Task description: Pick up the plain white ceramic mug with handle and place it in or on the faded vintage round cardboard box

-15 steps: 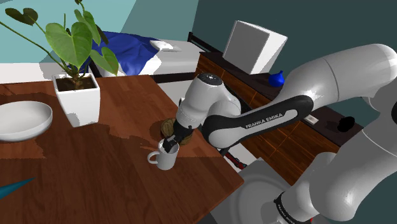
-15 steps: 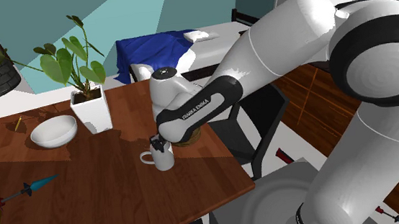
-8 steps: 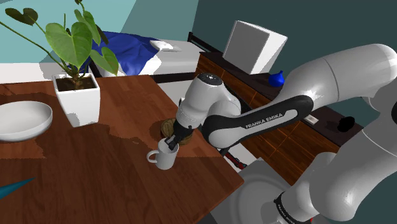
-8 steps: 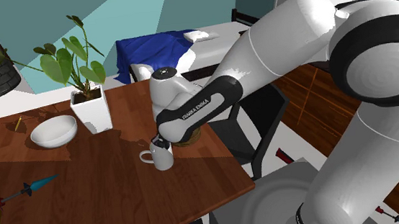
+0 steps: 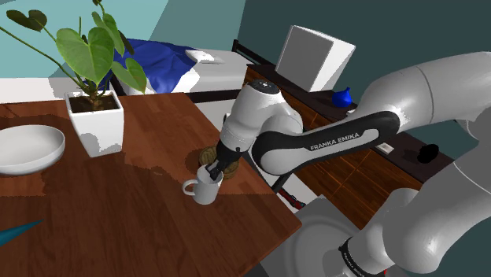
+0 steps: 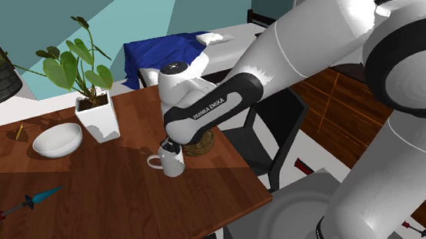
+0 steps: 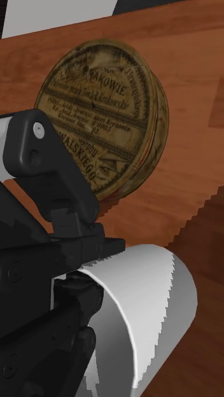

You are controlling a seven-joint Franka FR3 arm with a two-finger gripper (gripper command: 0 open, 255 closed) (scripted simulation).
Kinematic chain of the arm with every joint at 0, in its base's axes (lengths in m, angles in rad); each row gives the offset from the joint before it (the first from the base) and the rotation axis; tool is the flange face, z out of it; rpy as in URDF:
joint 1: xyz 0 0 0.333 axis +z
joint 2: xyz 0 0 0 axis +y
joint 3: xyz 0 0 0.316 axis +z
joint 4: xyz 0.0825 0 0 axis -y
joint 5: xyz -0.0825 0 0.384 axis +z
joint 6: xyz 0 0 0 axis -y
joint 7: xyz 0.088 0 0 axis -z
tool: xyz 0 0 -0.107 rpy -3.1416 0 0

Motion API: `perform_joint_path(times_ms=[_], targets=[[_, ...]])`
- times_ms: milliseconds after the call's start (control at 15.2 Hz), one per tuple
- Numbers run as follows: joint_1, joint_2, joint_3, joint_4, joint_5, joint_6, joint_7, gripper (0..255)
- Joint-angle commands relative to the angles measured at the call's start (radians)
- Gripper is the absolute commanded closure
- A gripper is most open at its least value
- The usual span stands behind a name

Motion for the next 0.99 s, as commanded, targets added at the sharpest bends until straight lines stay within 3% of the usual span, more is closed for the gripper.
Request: perform_joint_path(times_ms=[0,924], targets=[[0.002,-0.015,0.0,0.012,0.009,-0.027,-0.005,255],[0.005,-0.107,-0.012,0.118,0.056,-0.218,-0.044,255]])
